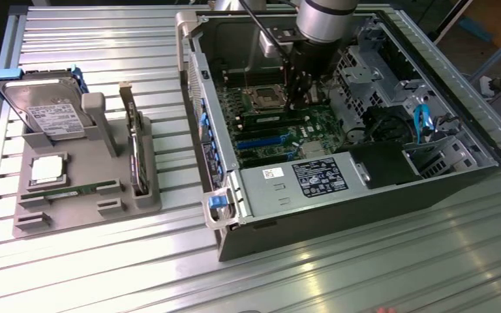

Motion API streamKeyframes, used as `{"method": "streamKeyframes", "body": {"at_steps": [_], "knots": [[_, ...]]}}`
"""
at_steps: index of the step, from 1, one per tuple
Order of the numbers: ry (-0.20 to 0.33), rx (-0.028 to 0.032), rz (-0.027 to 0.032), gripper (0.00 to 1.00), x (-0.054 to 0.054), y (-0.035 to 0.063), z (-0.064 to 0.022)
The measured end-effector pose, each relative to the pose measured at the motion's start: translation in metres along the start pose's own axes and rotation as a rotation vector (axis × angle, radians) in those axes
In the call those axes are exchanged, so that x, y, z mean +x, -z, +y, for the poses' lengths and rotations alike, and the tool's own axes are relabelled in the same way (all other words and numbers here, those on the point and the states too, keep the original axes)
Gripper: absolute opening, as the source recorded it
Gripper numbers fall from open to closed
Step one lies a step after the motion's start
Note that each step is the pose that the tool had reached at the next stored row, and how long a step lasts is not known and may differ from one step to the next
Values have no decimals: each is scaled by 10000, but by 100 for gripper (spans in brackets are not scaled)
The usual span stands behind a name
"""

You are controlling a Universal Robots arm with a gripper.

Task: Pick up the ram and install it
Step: 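Insert the ram into the slot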

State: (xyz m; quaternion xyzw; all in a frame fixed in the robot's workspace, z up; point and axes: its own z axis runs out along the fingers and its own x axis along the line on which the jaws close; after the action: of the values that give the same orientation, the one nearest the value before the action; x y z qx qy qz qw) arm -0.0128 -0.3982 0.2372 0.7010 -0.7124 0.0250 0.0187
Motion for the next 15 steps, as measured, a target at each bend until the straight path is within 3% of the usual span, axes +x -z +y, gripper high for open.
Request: {"method": "streamKeyframes", "body": {"at_steps": [15], "knots": [[0, 0, 0, 12, -2, -14, -44]]}}
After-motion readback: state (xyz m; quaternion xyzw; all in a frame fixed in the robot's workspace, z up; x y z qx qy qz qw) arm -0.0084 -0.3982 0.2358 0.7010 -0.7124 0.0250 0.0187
